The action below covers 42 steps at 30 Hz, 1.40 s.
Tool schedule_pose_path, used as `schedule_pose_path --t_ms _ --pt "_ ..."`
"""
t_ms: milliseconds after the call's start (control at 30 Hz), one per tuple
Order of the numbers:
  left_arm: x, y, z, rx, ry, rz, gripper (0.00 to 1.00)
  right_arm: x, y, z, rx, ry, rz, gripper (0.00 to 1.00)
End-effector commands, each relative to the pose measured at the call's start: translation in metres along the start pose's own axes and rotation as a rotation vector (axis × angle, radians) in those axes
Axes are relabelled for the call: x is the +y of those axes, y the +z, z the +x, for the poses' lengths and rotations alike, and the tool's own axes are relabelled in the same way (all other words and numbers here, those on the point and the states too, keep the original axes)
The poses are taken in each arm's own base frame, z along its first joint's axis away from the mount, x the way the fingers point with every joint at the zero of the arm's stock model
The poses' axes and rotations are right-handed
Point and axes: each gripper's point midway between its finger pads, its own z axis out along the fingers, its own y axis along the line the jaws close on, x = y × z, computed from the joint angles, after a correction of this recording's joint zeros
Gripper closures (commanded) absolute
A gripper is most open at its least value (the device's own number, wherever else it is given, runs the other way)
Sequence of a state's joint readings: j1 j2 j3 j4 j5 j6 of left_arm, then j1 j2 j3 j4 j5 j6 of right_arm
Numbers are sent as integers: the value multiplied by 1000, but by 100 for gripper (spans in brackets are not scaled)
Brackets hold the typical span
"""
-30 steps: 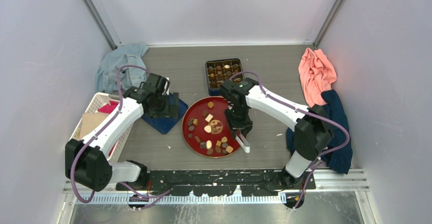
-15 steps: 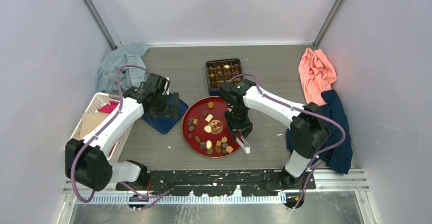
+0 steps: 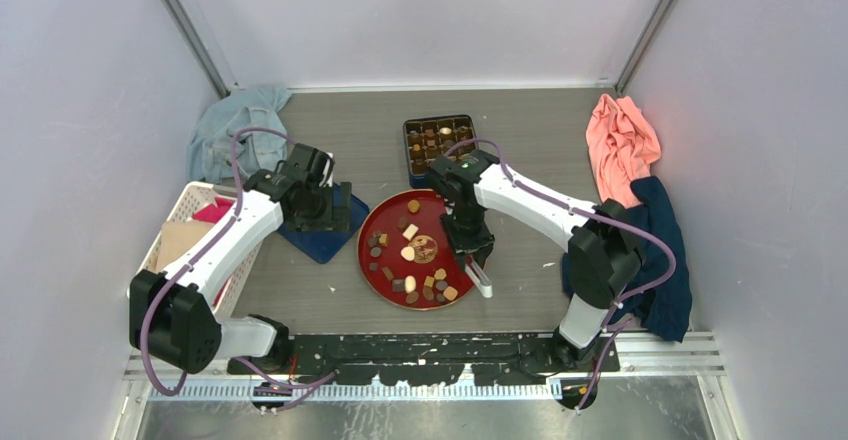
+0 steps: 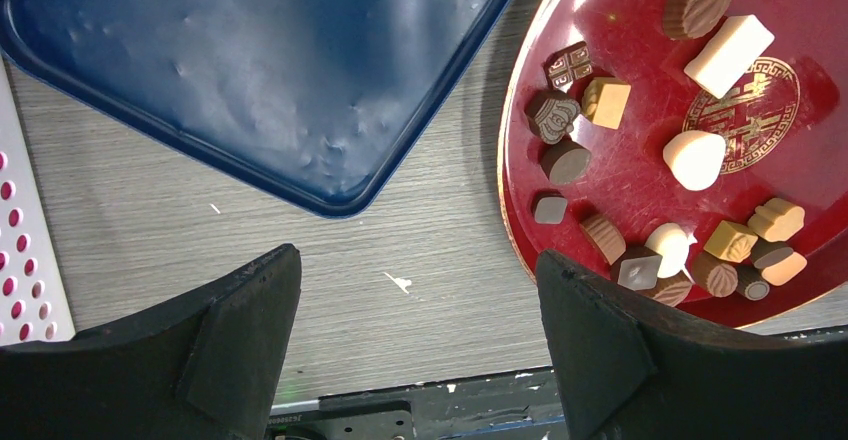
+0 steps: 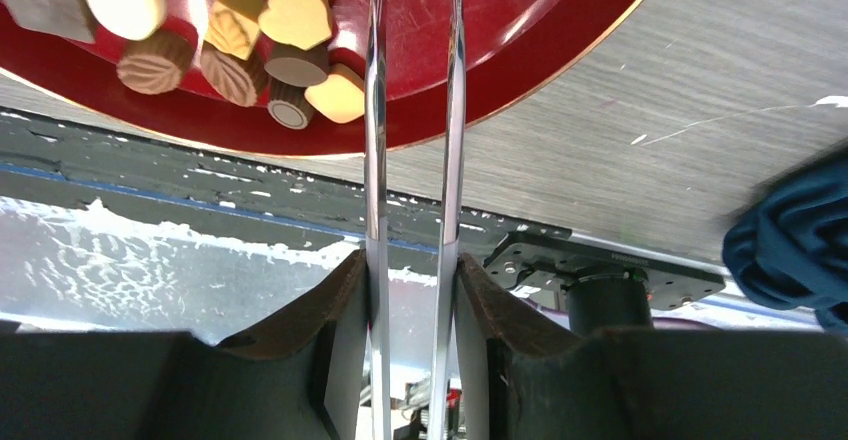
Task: Pack the chocolate
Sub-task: Pick up the fake chocolate from the plate, then place the fake chocolate in the packing box.
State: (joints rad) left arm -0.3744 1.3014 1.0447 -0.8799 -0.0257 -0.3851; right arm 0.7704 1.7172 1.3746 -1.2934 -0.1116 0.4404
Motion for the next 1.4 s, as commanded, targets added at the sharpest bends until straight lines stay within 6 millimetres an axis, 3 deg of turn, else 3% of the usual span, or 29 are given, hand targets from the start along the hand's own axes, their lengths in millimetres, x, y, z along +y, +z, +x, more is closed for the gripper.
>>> schedule_pose_path --t_ms 0,200,333,733,933,1367 --pt "-4 -7 -21 -69 3 15 12 -6 -37 -22 -110 -26 23 86" --pt "-6 -7 -23 -75 -5 20 12 -25 -64 -58 -196 19 19 86" --pt "-7 -8 -26 -82 -8 22 12 -33 -77 -94 -262 56 8 86" --pt "-6 -12 -32 -79 8 3 12 -25 -83 -184 -410 151 -67 86" --pt "-6 -12 -38 -81 20 -1 12 -23 -84 -206 -444 162 -75 86" --pt "-22 -18 -60 -179 -7 80 11 -26 -74 -223 -425 180 -112 85"
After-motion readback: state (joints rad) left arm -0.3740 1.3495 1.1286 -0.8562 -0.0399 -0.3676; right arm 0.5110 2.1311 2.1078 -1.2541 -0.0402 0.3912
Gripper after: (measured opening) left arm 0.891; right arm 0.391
